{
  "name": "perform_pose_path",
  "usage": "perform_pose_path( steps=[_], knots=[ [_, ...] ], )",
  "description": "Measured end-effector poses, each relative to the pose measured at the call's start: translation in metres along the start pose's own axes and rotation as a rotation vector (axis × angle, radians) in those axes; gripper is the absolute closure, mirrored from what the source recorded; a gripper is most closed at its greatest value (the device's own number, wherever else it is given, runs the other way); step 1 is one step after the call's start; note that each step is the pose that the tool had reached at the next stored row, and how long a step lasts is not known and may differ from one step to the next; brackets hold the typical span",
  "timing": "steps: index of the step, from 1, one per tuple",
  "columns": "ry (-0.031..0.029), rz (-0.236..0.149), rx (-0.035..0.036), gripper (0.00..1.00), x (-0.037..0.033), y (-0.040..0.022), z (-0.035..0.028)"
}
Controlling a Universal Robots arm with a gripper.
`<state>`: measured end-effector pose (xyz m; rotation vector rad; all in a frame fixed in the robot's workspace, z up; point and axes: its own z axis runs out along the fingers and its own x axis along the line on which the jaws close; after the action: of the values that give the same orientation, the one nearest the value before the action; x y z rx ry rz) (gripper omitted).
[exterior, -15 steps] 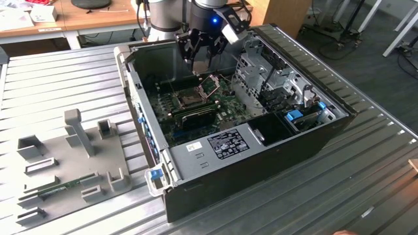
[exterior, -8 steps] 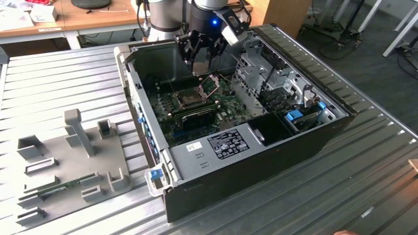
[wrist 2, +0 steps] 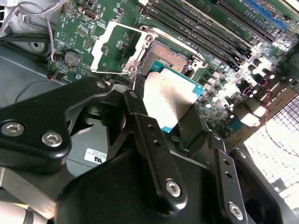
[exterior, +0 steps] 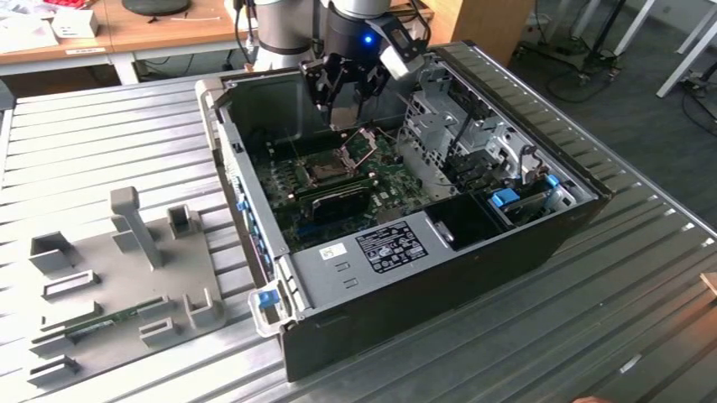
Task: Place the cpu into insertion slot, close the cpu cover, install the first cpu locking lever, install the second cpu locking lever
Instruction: 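Place the cpu into insertion slot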
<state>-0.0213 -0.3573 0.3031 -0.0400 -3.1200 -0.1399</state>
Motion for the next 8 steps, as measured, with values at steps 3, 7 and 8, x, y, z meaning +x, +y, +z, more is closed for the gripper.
perform_pose_path(
  steps=[3, 7, 8],
  knots=[
    [0.0000, 0.000, 0.0000, 0.46, 0.0000, -0.0001, 0.0007],
    [0.0000, 0.000, 0.0000, 0.46, 0.0000, -0.0001, 0.0008],
    [-0.0001, 0.000, -0.0002, 0.46, 0.0000, -0.0001, 0.0011]
  ],
)
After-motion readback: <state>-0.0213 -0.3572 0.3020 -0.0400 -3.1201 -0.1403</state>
